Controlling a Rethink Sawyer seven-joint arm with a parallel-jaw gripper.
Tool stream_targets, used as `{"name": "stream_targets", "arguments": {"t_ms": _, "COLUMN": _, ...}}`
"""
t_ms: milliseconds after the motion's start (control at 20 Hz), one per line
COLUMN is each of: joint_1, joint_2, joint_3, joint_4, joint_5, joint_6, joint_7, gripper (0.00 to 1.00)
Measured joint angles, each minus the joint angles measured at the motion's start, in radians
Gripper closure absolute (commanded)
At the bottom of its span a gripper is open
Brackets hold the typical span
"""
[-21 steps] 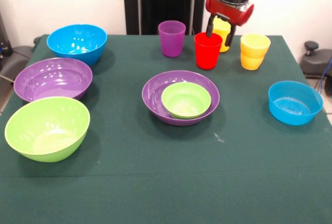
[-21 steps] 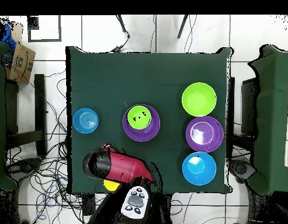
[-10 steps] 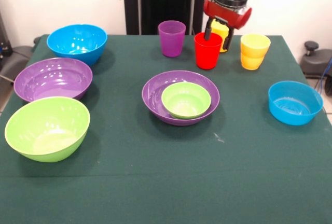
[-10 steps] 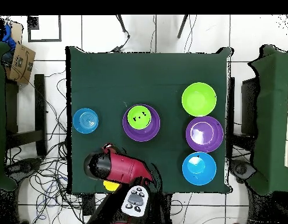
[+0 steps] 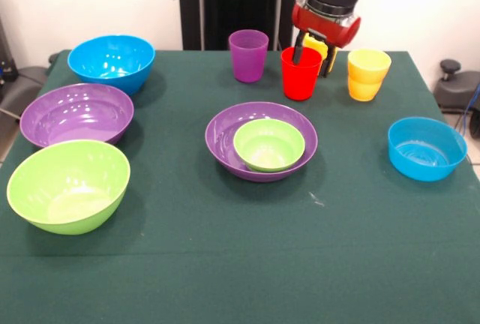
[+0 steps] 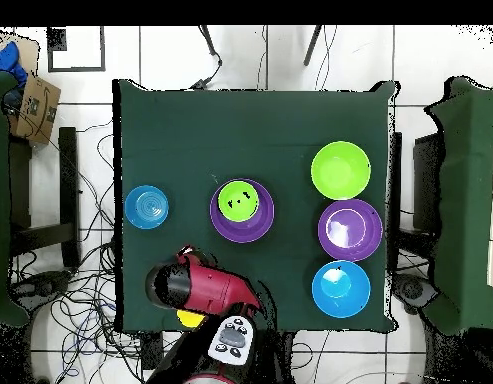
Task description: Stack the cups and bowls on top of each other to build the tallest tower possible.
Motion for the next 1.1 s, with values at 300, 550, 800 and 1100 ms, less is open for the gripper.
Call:
{"name": "stream_targets", "arguments": {"t_ms": 300, "joint_1": -0.007, "joint_2": 0.015, "joint_3": 0.011, "joint_4": 0.011, "joint_5": 0.0, "joint_6": -0.028, "joint_7": 0.0, "gripper": 0.0}}
{"name": "stream_targets", "arguments": {"t_ms": 550, "joint_1": -0.019, "joint_2": 0.014, "joint_3": 0.022, "joint_4": 0.022, "joint_5": 0.0, "joint_6": -0.034, "joint_7": 0.0, "gripper": 0.0}}
{"name": "stream_targets", "arguments": {"t_ms": 800, "joint_1": -0.024, "joint_2": 0.013, "joint_3": 0.026, "joint_4": 0.024, "joint_5": 0.0, "joint_6": -0.034, "joint_7": 0.0, "gripper": 0.0}}
{"name": "stream_targets", "arguments": {"t_ms": 1100, "joint_1": -0.027, "joint_2": 0.011, "joint_3": 0.03, "joint_4": 0.026, "joint_5": 0.0, "joint_6": -0.034, "joint_7": 0.0, "gripper": 0.0}}
